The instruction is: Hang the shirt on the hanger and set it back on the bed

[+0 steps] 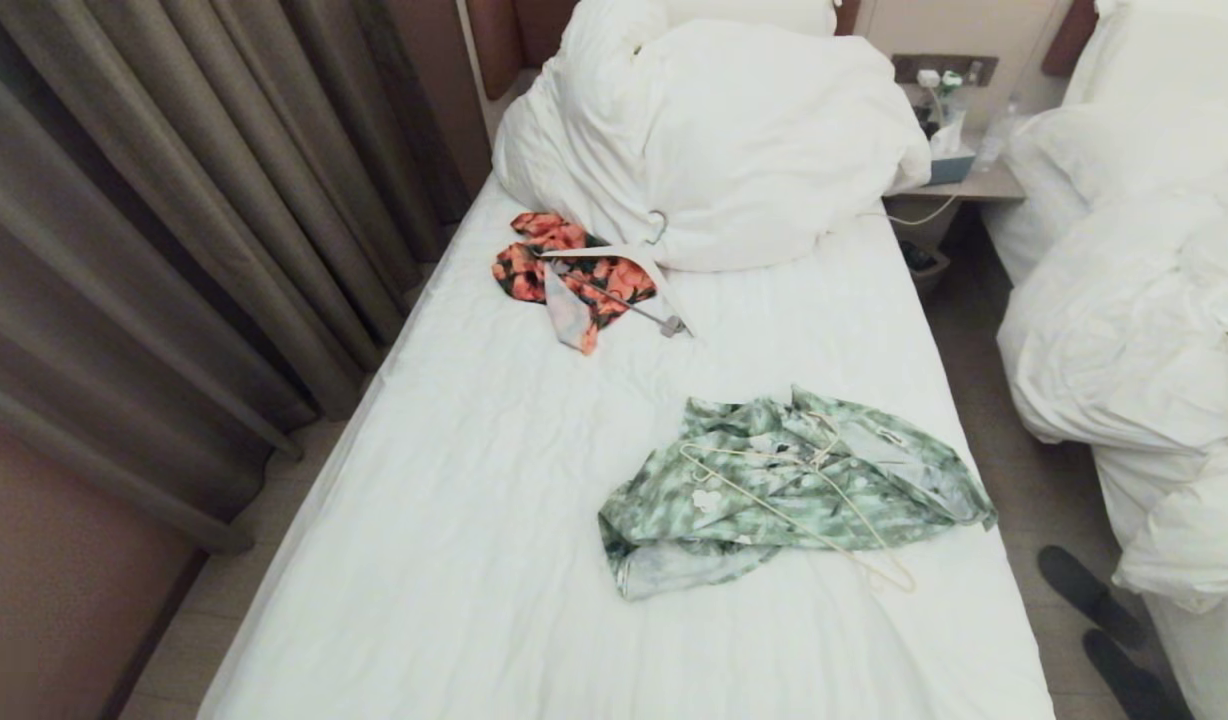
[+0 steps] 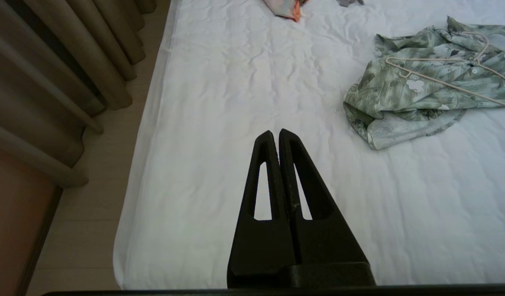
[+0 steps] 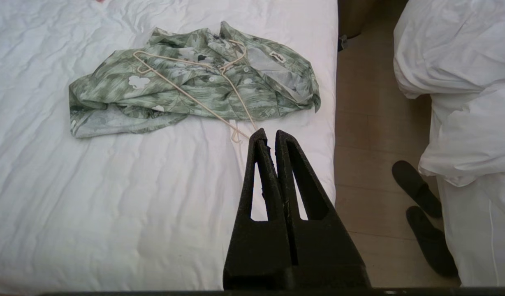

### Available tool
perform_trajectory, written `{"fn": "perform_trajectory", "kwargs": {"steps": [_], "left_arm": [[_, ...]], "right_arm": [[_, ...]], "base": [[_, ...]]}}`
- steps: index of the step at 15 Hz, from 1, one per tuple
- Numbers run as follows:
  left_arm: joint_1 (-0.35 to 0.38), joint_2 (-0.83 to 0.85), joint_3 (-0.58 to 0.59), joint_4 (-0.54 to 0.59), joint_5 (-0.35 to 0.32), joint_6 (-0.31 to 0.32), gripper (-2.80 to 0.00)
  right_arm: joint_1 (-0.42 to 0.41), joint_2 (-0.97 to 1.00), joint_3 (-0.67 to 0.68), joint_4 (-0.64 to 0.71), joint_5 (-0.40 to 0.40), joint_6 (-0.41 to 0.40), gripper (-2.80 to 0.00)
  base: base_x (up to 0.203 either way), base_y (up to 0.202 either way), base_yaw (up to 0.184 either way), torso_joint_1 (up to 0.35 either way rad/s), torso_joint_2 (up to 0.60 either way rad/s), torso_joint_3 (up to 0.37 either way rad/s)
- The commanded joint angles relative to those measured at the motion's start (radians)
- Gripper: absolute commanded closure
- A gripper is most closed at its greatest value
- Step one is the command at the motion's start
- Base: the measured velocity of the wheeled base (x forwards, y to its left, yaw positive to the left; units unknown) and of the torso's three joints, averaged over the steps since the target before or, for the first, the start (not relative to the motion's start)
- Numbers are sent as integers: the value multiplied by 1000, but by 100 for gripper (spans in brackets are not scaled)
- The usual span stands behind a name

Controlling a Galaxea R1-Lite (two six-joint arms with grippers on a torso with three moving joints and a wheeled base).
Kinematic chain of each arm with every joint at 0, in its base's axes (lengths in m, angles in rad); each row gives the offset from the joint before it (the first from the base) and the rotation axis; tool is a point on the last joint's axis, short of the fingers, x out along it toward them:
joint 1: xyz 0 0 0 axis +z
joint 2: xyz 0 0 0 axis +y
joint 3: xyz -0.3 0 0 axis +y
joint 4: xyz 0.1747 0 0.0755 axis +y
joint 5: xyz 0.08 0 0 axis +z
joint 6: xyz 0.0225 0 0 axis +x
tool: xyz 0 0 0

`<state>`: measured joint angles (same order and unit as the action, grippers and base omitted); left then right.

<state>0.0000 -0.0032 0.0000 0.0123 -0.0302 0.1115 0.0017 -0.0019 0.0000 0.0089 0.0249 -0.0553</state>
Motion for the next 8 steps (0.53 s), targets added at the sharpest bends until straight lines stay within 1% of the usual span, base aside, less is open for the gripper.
{"fn": "perform_trajectory", "kwargs": {"steps": [1,3,6,8], "left_arm": [[0,3,0,0,0,0,0],[0,3,1,0,0,0,0],[0,3,0,0,0,0,0],[0,3,0,0,0,0,0]], "right_arm": [[1,2,0,0,0,2,0],[0,2,0,0,-2,3,0],[0,2,0,-4,-10,40,0],[0,2,0,-4,-11,40,0]], "base": [[0,0,0,0,0,0],[0,0,0,0,0,0],[0,0,0,0,0,0],[0,0,0,0,0,0]]}}
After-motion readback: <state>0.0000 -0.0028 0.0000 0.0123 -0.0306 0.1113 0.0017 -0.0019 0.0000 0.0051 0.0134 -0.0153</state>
